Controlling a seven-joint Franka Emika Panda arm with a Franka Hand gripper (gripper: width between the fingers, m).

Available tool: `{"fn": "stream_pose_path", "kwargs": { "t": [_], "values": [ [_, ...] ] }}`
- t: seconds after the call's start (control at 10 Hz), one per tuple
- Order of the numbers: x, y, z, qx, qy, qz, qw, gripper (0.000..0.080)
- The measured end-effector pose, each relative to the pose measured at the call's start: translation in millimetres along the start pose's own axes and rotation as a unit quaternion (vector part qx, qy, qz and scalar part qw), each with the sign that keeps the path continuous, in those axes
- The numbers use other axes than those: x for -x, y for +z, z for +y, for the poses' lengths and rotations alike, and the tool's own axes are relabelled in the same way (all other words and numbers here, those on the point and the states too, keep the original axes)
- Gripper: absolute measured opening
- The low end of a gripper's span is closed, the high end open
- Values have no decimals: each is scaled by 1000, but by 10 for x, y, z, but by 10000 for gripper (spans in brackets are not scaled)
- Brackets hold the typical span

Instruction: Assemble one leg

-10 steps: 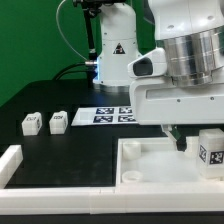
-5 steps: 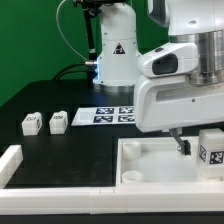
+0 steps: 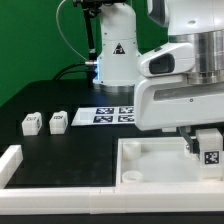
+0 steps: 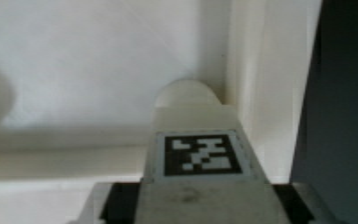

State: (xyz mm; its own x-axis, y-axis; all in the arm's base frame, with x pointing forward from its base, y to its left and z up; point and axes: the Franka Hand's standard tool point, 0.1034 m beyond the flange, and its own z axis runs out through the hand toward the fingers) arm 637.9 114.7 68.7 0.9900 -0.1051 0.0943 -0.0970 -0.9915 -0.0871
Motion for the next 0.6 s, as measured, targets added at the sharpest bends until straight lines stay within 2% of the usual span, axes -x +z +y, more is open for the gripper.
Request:
{"fn": "stream_pose_path", "kwargs": {
  "t": [0.1, 0.2, 0.3, 0.6],
  "values": [
    [-4, -2, 7, -2, 53, -1, 999, 288],
    [-14, -5, 25, -10, 120, -8, 993, 288],
    [-22, -9, 51, -23, 158, -19, 987, 288],
    [-13, -3, 45, -21, 155, -17, 988, 290]
  ]
}}
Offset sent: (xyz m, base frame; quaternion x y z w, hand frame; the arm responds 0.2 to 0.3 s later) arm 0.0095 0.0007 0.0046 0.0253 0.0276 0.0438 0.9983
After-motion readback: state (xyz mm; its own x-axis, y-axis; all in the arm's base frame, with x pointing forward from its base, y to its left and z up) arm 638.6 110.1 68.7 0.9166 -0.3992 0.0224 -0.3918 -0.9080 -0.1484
